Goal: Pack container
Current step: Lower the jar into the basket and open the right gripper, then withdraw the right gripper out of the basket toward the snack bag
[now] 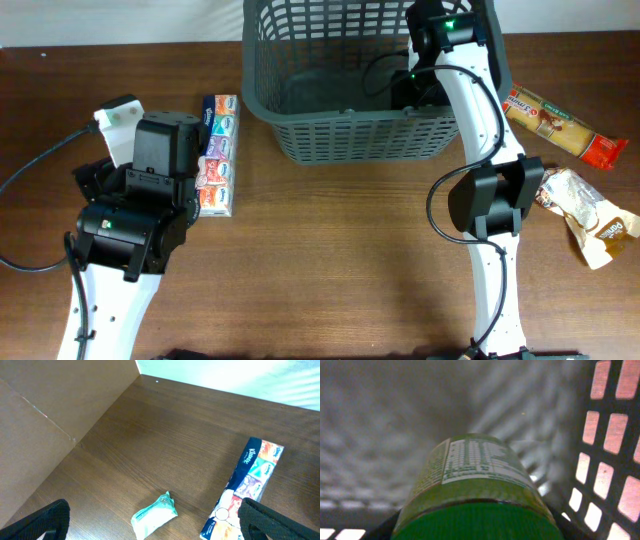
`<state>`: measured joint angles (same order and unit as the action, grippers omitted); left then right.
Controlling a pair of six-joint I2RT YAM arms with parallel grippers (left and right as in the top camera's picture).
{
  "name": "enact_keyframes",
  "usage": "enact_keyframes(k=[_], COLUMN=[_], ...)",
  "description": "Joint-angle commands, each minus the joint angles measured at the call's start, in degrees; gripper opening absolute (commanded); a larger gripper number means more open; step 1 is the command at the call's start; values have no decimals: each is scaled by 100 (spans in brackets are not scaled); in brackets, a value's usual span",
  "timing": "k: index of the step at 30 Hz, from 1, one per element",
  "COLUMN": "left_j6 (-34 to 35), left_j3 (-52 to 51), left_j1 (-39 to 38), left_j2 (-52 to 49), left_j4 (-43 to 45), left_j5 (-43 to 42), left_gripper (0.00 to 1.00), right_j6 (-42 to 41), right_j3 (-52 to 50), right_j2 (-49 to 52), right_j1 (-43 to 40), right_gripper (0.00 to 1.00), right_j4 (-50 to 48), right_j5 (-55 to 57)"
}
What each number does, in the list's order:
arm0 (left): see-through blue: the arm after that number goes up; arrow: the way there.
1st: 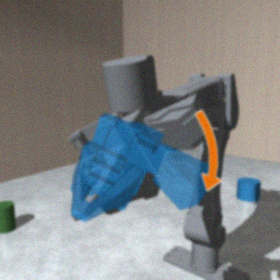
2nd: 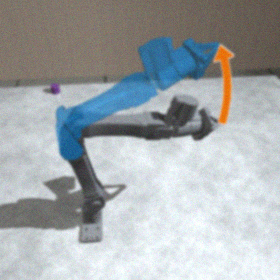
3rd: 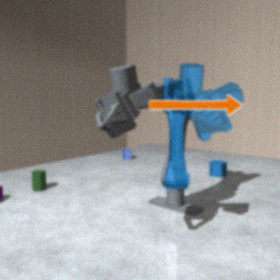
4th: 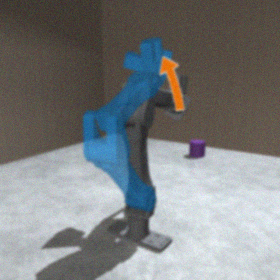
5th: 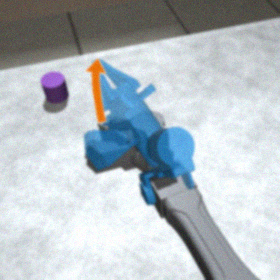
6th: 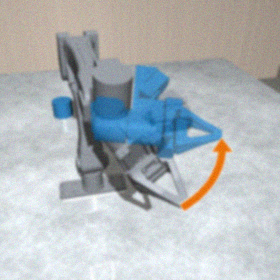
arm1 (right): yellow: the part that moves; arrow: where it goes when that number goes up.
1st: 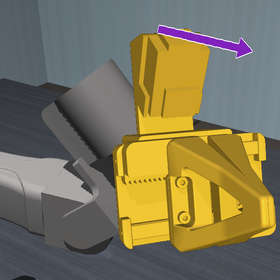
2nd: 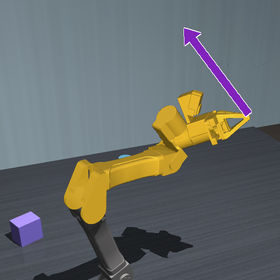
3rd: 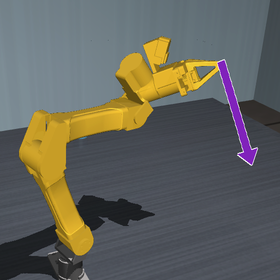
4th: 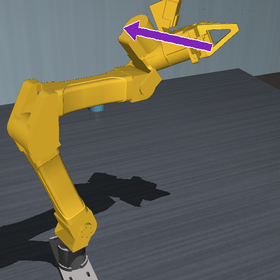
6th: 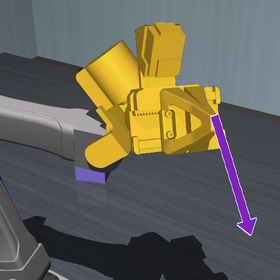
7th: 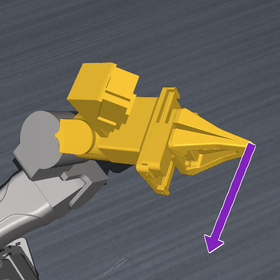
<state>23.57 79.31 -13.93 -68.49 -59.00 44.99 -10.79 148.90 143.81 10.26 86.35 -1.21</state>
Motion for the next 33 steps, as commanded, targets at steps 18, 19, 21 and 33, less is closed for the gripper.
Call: enact_keyframes(k=[18, 19, 21, 33], left_j6=[57, 57, 57, 57], left_j3=[76, 76, 76, 76], left_j1=[33, 33, 33, 33], left_j2=[-20, -20, -20, -20], left_j4=[-9, -9, -9, -9], left_j5=[24, 24, 24, 24], left_gripper=[100, 100, 100, 100], right_j6=[162, 219, 251, 302], right_j3=[31, 59, 170, 2610], right_j2=[26, 24, 24, -258], right_j1=[11, 11, 11, -133], right_gripper=[83, 84, 85, 99], right_j4=[-22, -22, -4, 186], right_j5=[107, 109, 107, 129])
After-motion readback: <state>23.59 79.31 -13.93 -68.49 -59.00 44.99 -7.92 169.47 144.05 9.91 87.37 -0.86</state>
